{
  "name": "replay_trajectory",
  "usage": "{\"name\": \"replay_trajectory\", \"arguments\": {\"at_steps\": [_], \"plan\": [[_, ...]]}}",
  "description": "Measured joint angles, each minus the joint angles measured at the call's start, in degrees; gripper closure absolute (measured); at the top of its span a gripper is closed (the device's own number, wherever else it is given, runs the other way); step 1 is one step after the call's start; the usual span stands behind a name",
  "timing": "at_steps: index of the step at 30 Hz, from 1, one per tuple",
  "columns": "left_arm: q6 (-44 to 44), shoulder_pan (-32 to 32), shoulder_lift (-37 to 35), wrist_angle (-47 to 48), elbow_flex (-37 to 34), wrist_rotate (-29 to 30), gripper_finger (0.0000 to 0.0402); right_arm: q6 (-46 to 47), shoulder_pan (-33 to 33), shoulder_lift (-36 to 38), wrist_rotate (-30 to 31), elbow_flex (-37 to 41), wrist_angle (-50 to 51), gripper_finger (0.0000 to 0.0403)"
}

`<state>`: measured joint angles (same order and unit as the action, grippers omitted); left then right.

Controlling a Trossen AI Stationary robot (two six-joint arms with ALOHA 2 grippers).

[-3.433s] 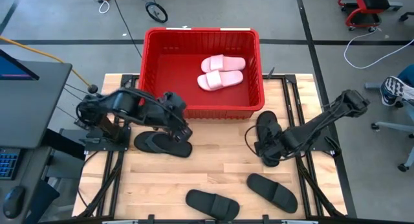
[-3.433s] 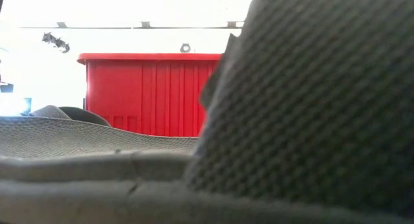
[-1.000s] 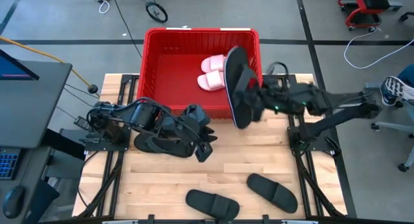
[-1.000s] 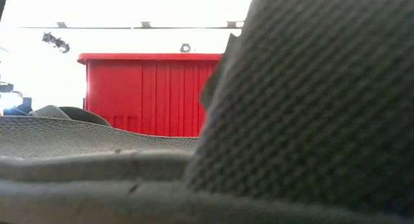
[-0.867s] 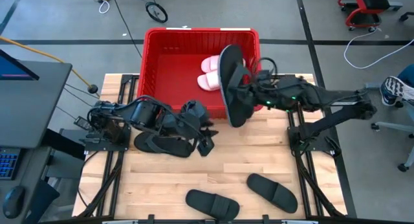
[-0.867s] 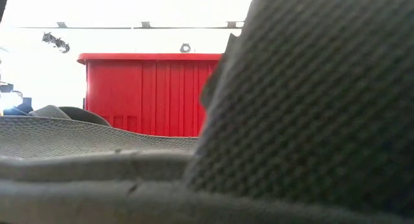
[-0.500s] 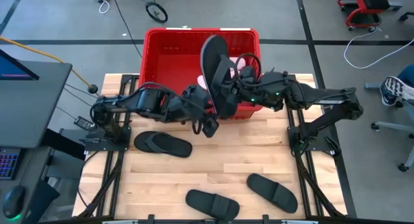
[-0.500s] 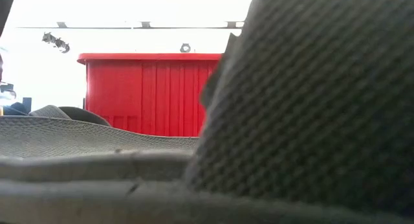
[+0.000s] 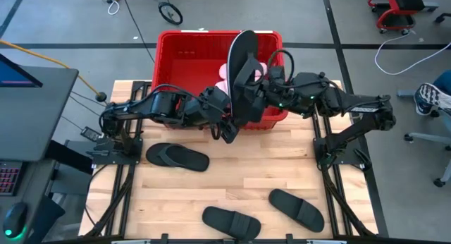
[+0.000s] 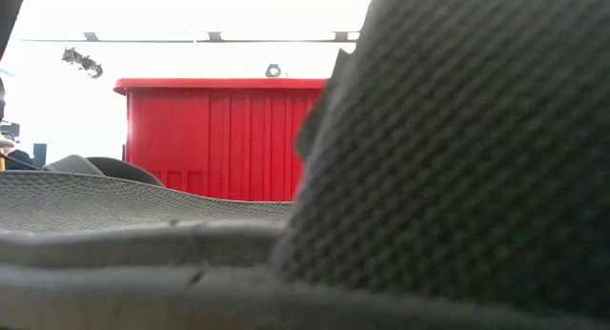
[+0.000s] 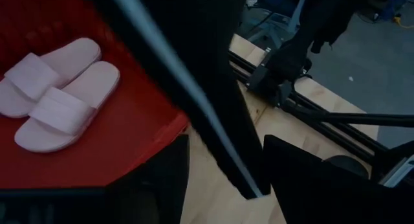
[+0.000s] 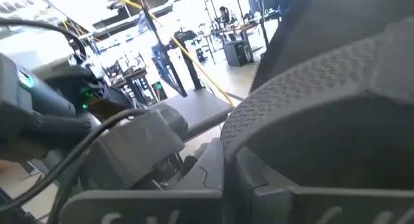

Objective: Pick and place slides into bin
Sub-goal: Put the black slide into the red bin

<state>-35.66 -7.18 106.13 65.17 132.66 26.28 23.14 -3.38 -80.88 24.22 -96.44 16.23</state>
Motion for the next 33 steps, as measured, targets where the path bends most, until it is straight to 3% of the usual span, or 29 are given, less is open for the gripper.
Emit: {"name": "replay_trajectory", "arguments": {"at_steps": [9,12,18,26,33], "plan": [[6.87,0.0,0.0,-3.55,0.0,-0.17,0.0216,-0.09,0.04,0.01,0.24,-0.04,-0.22,0.0397],[8.07,0.18,0.0,-3.58,0.0,0.03,0.0248,-0.15,0.31,-0.06,-0.01,-0.04,-1.13,0.0397],[7.61,1.25,-0.04,-3.61,0.02,0.5,0.035,-2.88,0.26,-0.04,-0.33,-0.04,-3.67,0.0392],[7.31,1.27,-0.04,-3.48,0.02,-0.21,0.035,-4.79,0.33,0.44,-1.83,-0.04,0.39,0.0336],[2.76,1.72,-0.69,-0.93,0.07,-0.49,0.035,-4.56,0.28,1.67,2.09,-0.04,9.27,0.0289]]}}
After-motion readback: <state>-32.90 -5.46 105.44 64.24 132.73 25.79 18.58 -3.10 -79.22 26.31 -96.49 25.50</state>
